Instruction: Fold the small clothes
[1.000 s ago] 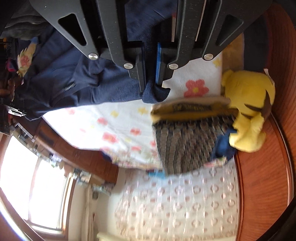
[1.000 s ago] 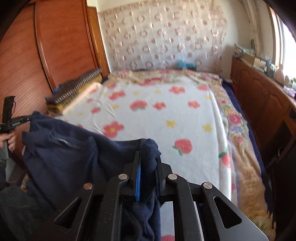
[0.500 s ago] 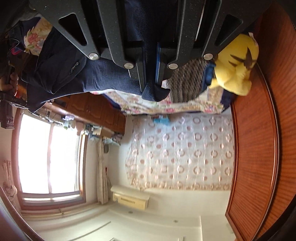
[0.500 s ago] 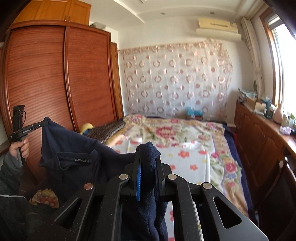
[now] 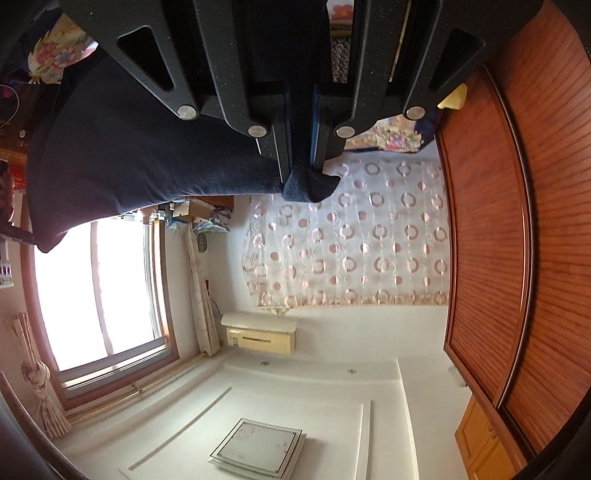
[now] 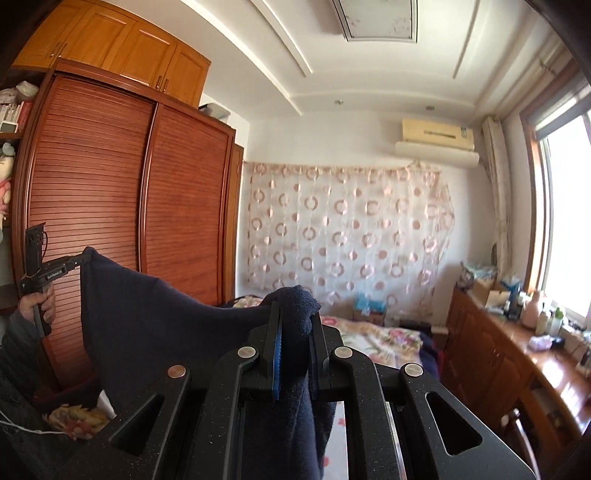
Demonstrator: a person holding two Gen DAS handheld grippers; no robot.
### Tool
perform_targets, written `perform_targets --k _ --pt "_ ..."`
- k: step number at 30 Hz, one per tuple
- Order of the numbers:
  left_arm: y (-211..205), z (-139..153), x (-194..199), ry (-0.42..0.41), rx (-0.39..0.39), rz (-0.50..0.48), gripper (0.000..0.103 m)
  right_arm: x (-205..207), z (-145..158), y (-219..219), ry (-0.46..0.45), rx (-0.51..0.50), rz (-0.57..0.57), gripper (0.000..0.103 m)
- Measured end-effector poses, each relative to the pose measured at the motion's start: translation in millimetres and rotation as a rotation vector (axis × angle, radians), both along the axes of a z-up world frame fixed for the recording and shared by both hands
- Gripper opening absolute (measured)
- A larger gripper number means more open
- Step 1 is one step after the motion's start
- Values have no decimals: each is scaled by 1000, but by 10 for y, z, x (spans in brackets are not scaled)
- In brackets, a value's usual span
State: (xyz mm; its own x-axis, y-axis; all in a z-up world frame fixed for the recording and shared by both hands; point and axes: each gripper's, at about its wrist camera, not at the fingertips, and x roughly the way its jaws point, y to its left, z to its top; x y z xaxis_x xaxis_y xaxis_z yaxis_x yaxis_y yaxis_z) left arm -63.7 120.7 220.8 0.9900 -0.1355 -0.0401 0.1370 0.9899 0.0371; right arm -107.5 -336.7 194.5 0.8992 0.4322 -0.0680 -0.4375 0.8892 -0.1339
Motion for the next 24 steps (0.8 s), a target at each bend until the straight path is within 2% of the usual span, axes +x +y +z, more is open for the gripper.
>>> perform_targets --k 3,5,10,16,20,24 --pt "-30 36 -46 -26 9 1 9 -122 -52 -10 -27 10 -1 11" --pt "-40 25 -59 -30 8 -1 9 -121 -227 64 -44 4 -11 11" --pt "-91 -3 31 -14 4 -4 9 -87 -477 86 -27 -3 -29 11" --pt "-157 -64 361 20 13 7 9 194 -380 171 17 -21 -53 11" --pt "-236 -250 876 100 33 25 9 570 -367 208 81 -35 -83 11" --pt "-307 -639 1658 226 51 56 9 1389 -512 232 214 -7 -98 11"
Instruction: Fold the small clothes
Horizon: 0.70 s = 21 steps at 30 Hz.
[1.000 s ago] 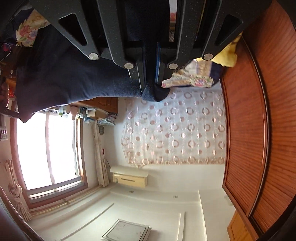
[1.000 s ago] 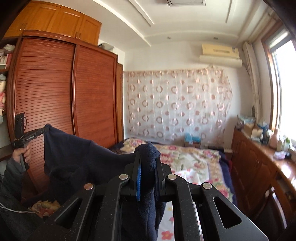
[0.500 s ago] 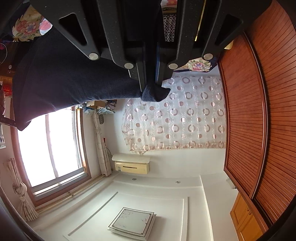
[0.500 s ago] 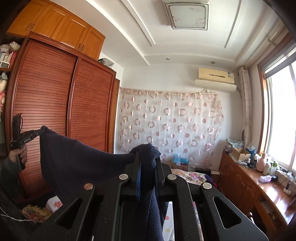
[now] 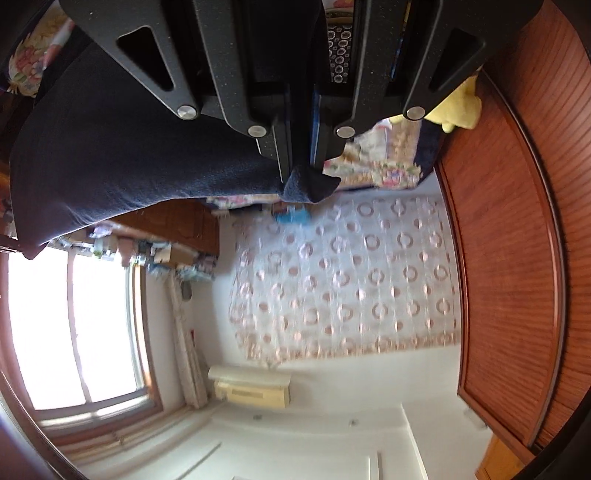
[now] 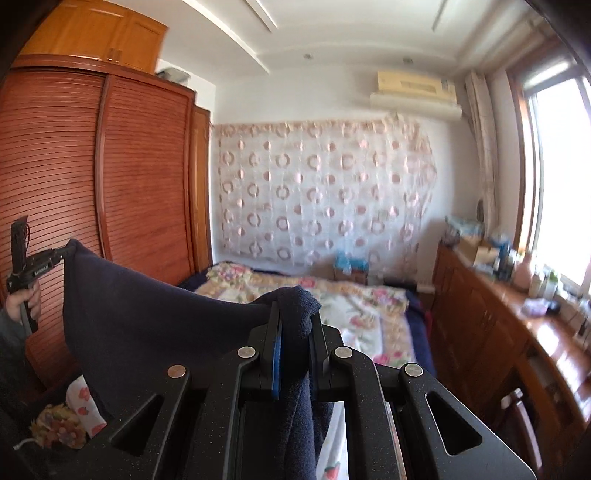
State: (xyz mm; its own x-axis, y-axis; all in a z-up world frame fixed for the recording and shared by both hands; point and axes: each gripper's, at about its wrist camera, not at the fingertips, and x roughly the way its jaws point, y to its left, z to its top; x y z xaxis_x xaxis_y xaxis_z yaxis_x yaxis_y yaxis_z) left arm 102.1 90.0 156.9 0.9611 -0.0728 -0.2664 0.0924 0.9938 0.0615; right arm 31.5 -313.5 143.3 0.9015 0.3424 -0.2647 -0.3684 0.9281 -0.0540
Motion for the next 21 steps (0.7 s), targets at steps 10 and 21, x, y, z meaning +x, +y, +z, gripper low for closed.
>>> perform_targets --k 10,21 --pt "-70 -1073 1533 297 44 59 40 2031 -920 174 368 31 -147 25" --pt "-147 -1336 934 360 -16 -37 77 1724 -1118 215 399 -47 -115 38"
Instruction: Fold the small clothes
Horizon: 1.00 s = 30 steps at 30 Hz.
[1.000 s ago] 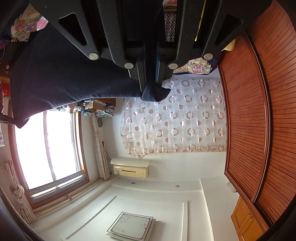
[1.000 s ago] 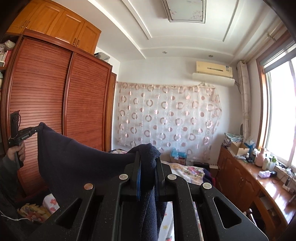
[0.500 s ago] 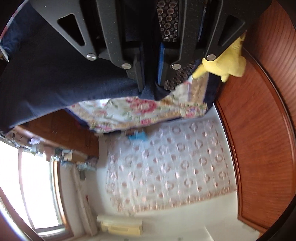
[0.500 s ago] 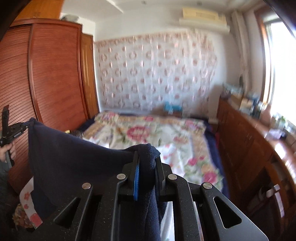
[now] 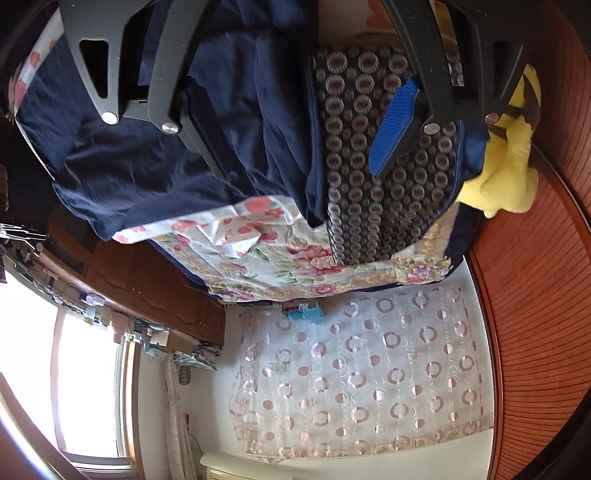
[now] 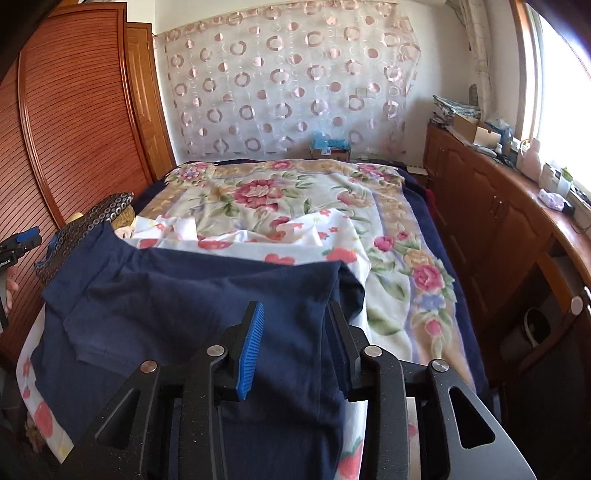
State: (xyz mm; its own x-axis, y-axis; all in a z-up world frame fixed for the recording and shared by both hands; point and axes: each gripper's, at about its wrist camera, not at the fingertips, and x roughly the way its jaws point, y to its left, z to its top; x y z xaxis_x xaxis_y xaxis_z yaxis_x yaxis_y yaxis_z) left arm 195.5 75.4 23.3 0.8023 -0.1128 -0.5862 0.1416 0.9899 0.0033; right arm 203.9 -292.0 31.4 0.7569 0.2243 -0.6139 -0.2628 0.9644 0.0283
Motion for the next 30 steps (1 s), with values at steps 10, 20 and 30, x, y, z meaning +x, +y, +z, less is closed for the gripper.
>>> perform_targets --k 10,20,30 --pt "-58 -510 -396 86 -31 0 77 115 -609 -181 134 -21 -67 46" --pt "2 -848 -541 150 -44 -17 77 52 -682 -157 161 6 -71 46" --pt "-79 -719 -524 103 -53 -45 55 159 -664 -258 150 31 -83 46"
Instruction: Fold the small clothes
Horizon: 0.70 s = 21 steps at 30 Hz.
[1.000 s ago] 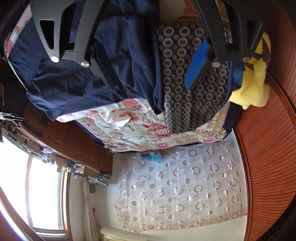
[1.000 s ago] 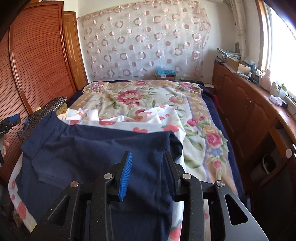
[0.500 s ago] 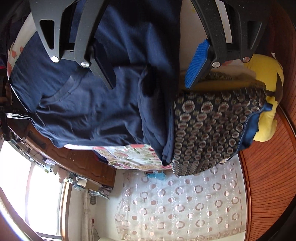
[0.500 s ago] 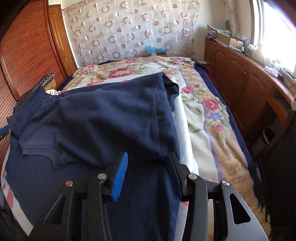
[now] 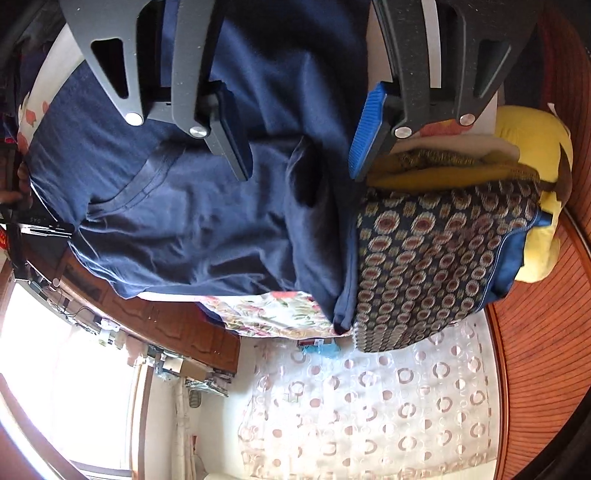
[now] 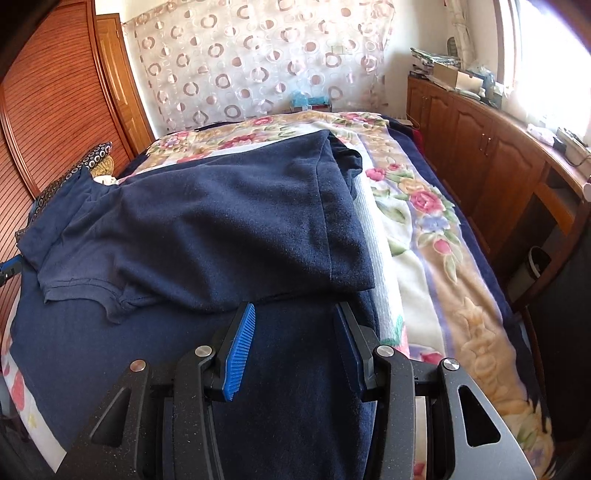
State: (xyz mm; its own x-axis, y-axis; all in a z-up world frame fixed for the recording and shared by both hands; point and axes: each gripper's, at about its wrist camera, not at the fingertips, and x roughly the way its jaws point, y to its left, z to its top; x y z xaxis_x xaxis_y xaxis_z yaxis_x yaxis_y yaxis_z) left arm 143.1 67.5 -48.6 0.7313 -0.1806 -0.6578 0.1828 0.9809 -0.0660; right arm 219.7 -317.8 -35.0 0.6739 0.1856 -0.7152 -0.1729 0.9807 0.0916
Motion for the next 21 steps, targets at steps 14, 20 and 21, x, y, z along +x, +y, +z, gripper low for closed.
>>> perform_targets --k 14,20,21 --pt "-164 -84 366 62 59 6 29 -51 -127 71 -4 -21 4 49" --pt "-130 18 237 0 60 32 8 -46 -110 70 -2 -27 6 49" --pt "-118 59 204 -11 51 32 8 -47 -112 76 -2 -29 5 49"
